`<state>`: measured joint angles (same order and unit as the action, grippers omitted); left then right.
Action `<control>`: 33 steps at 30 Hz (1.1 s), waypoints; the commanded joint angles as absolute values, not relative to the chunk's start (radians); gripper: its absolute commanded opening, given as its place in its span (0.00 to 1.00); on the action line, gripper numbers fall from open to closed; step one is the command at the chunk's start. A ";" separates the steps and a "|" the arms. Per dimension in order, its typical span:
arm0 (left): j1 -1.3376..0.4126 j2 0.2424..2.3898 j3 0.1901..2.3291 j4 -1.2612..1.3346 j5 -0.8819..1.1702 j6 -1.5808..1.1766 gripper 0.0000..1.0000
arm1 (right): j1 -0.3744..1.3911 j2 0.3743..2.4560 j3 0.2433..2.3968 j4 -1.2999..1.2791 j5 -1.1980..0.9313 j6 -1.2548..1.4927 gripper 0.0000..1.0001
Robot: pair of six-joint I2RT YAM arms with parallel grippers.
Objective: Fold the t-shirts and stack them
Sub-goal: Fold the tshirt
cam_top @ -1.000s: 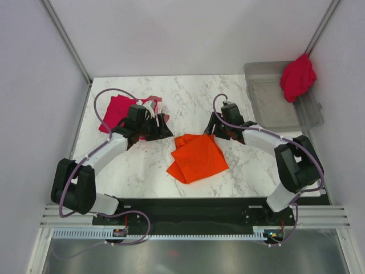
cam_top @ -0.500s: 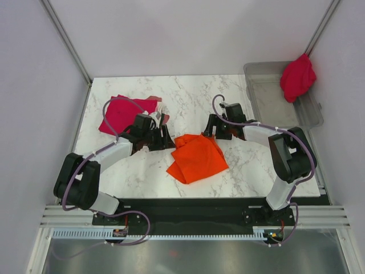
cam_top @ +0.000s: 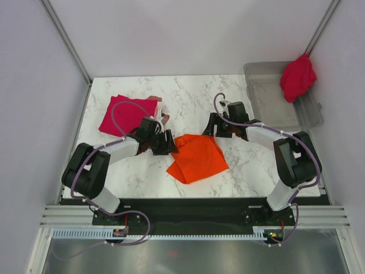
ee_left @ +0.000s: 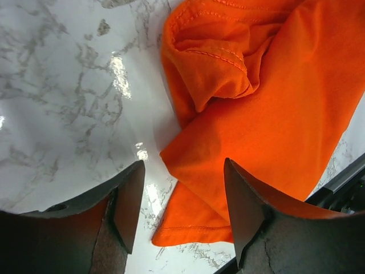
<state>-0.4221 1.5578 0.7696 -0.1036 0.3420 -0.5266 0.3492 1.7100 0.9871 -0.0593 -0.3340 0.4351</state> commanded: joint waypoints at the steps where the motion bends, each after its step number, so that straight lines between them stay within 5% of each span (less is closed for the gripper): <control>1: -0.456 1.601 0.822 -0.058 0.356 -0.538 0.64 | 0.345 1.692 1.003 -0.067 -0.374 0.399 0.80; 6: -0.476 1.649 0.838 -0.069 0.327 -0.546 0.54 | 0.353 1.726 1.023 -0.119 -0.374 0.368 0.61; 12: -0.477 1.654 0.851 -0.074 0.324 -0.543 0.10 | 0.365 1.770 1.063 -0.150 -0.371 0.357 0.38; 13: -0.477 1.649 0.854 -0.078 0.321 -0.540 0.02 | 0.364 1.770 1.066 -0.153 -0.368 0.359 0.28; 17: -0.479 1.608 0.906 -0.127 0.304 -0.512 0.02 | 0.364 1.764 1.065 -0.155 -0.334 0.371 0.00; 27: -0.495 1.583 1.063 -0.213 0.272 -0.477 0.02 | 0.336 1.752 1.043 -0.092 -0.314 0.419 0.00; 33: -0.492 1.793 1.205 -0.235 0.177 -0.448 0.02 | 0.334 1.775 1.035 -0.043 -0.301 0.449 0.00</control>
